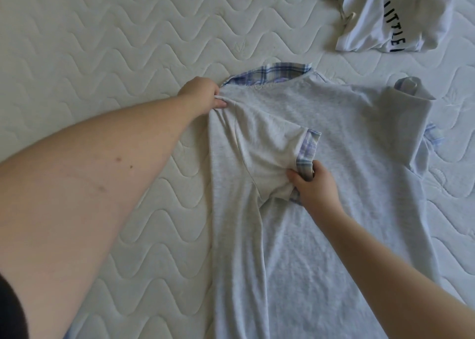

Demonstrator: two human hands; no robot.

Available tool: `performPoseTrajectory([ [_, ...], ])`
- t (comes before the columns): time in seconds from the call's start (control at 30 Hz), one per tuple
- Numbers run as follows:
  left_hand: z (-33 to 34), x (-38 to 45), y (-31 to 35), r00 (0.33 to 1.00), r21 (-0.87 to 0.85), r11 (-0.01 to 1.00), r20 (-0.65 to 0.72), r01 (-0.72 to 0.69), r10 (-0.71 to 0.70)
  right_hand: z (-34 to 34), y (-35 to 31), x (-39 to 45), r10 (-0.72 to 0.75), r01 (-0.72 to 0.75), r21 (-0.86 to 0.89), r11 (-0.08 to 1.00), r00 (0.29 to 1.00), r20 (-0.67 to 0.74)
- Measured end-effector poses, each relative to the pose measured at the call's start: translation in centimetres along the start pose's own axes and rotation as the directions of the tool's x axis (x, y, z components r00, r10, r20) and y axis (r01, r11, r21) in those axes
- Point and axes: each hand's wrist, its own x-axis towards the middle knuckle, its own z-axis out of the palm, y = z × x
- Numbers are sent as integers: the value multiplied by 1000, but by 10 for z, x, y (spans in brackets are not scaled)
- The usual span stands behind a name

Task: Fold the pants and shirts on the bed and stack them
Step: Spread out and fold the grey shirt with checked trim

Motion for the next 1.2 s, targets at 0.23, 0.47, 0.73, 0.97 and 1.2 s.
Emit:
performPoseTrajectory([
  [0.23, 24, -7, 4, 986, -119, 993, -159, 26, -45, -11, 16, -1, 206, -197, -138, 971, 977, 54],
  [0.47, 38, -17, -5, 970, -148, 989, -241, -22, -15, -11, 20, -7, 157, -158, -285, 945, 987, -26],
  [0.73, 40, -17, -14, 954, -269, 959, -255, 88, -159, -5, 17, -17, 214, -173, -318, 932, 972, 99],
  [0.97, 35, -13, -22, 943, -281, 951, -261, 130, -206, -12, 19, -24, 85, -125, -333, 935, 988, -132],
  [1.2, 39, -12, -34, 962, -416, 908, -220, 56, -161, 31, 19, -56, 181, -145, -233, 961, 973, 141],
])
